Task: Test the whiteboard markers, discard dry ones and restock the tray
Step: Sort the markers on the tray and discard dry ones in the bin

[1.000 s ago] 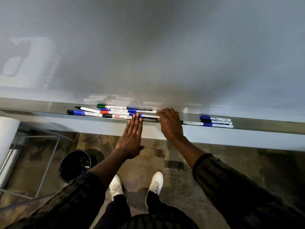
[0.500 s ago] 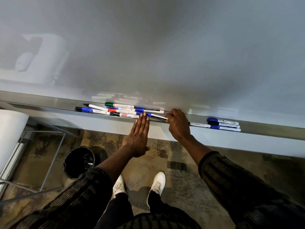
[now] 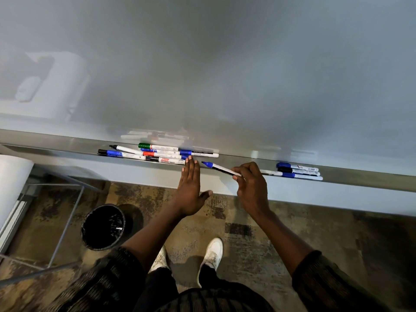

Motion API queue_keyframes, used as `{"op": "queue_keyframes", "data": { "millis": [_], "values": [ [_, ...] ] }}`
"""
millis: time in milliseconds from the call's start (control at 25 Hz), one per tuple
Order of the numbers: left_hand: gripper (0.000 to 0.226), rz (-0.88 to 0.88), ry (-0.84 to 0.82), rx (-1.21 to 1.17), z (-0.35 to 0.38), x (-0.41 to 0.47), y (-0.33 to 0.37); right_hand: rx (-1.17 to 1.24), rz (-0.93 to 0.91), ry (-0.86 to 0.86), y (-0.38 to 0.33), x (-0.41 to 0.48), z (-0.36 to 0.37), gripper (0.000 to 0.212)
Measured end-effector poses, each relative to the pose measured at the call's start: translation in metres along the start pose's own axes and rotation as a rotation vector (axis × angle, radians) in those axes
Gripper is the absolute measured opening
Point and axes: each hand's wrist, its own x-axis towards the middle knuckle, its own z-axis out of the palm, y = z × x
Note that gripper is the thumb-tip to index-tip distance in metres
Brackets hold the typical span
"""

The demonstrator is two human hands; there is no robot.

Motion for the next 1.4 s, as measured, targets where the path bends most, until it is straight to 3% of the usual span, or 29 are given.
{"op": "queue_keyframes", "data": {
  "millis": [120, 200, 280, 360, 560, 720, 1040, 1200, 1400],
  "values": [
    [0.084, -0.188, 0.125, -0.513, -0.018, -0.013, 0.038, 0.182, 0.123, -0.015, -0.019, -0.014, 0.0, 0.019],
    [0.057, -0.235, 0.182, -0.835, -0.036, -0.024, 0.062, 0.348, 0.233, -0.077, -0.032, -0.024, 0.001, 0.019],
    [0.036, -0.253, 0.291, -0.995, -0.049, -0.034, 0.075, 0.459, 0.29, -0.149, -0.042, -0.031, 0.003, 0.022],
    [0.037, -0.284, 0.358, -1.08, -0.059, -0.043, 0.079, 0.541, 0.301, -0.221, -0.051, -0.036, 0.003, 0.024],
    [0.032, -0.269, 0.428, -1.134, -0.067, -0.062, 0.068, 0.833, 0.417, -0.293, -0.081, -0.036, -0.004, 0.019],
    [0.025, -0.279, 0.467, -1.148, -0.077, -0.078, 0.064, 0.853, 0.43, -0.322, -0.101, -0.037, -0.001, 0.011],
    [0.021, -0.255, 0.551, -1.247, -0.114, -0.093, 0.037, 0.88, 0.416, -0.435, -0.14, -0.036, 0.011, 0.024],
    [0.023, -0.233, 0.492, -1.305, -0.13, -0.096, 0.016, 1.034, 0.473, -0.359, -0.176, -0.028, 0.02, 0.032],
    [0.028, -0.229, 0.403, -1.139, -0.139, -0.087, -0.016, 0.977, 0.555, -0.209, -0.202, -0.027, 0.04, 0.016]
  ]
}}
